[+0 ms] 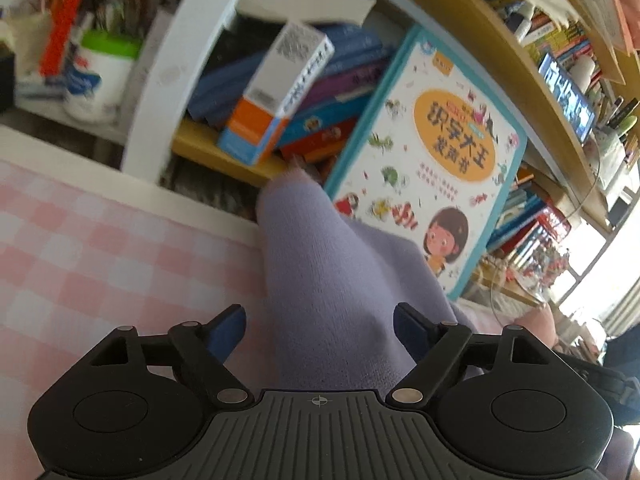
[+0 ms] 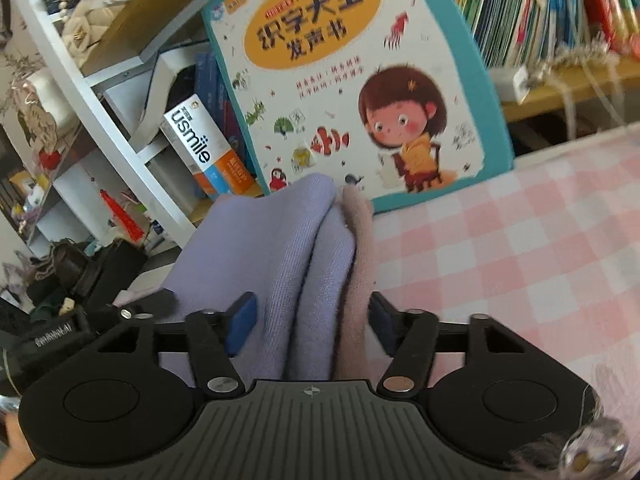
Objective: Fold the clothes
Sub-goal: 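Lower the folded bundle onto the tablecloth and open both tools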
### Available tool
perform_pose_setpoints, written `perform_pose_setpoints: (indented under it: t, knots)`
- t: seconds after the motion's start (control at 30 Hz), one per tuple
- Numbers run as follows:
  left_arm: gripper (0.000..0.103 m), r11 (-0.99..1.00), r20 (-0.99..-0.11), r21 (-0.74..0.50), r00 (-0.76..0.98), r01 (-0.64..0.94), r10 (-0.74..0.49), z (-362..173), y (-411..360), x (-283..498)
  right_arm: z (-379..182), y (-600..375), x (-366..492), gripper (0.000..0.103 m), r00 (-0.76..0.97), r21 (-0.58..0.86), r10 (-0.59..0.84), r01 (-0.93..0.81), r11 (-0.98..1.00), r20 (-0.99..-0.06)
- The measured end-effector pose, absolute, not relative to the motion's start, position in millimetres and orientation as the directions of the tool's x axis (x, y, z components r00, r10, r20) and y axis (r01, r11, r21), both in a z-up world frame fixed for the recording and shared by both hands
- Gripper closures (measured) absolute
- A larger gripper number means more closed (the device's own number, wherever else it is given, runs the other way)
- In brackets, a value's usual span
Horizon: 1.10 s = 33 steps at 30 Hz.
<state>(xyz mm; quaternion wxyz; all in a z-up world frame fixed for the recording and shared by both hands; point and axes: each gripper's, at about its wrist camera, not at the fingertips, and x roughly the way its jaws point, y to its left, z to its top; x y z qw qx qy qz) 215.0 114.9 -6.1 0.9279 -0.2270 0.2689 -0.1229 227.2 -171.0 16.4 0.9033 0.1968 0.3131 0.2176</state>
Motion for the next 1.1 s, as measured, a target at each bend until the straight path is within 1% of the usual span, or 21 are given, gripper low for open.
perform_pose_setpoints:
  t: [0.03, 0.1, 0.2, 0.37, 0.43, 0.5, 0.6, 0.73, 0.93, 1.1]
  knots:
    - [0.015, 0.869, -0.436, -0.484, 0.832, 0.103, -0.342, -3, 116, 211, 20, -173, 222, 0.033, 0.717, 0.485, 0.511, -0.272, 0.831, -0.474]
    - [0.013, 0.877, -0.419, -0.470, 0.849, 0.099, -0.321, 4, 117, 201, 25, -176, 211, 0.031, 0.731, 0.482, 0.505, -0.273, 0.833, -0.459]
    - [0.012, 0.890, -0.408, -0.446, 0.863, 0.097, -0.299, 15, 113, 183, 33, -179, 192, 0.026, 0.753, 0.458, 0.487, -0.277, 0.845, -0.443]
    - [0.009, 0.917, -0.389, -0.378, 0.876, 0.130, -0.284, 27, 98, 142, 42, -177, 155, 0.024, 0.790, 0.346, 0.428, -0.292, 0.892, -0.438]
    - [0.008, 0.931, -0.389, -0.342, 0.883, 0.128, -0.265, 28, 91, 125, 42, -176, 140, 0.022, 0.806, 0.298, 0.394, -0.283, 0.912, -0.441]
    - [0.005, 0.944, -0.391, -0.309, 0.889, 0.118, -0.240, 28, 84, 109, 41, -176, 126, 0.021, 0.819, 0.253, 0.360, -0.271, 0.929, -0.446]
    - [0.004, 0.958, -0.389, -0.275, 0.901, 0.083, -0.190, 26, 74, 90, 38, -176, 108, 0.021, 0.832, 0.202, 0.322, -0.256, 0.945, -0.451]
    - [0.002, 0.966, -0.386, -0.255, 0.913, 0.036, -0.136, 23, 68, 72, 33, -180, 84, 0.016, 0.846, 0.169, 0.283, -0.231, 0.958, -0.453]
    - [0.002, 0.977, -0.381, -0.212, 0.921, -0.003, -0.080, 22, 58, 53, 22, -179, 53, 0.015, 0.855, 0.133, 0.247, -0.209, 0.969, -0.455]
    - [0.000, 0.984, -0.366, -0.176, 0.928, 0.008, -0.073, 22, 52, 41, 18, -173, 38, 0.015, 0.866, 0.097, 0.232, -0.211, 0.973, -0.443]
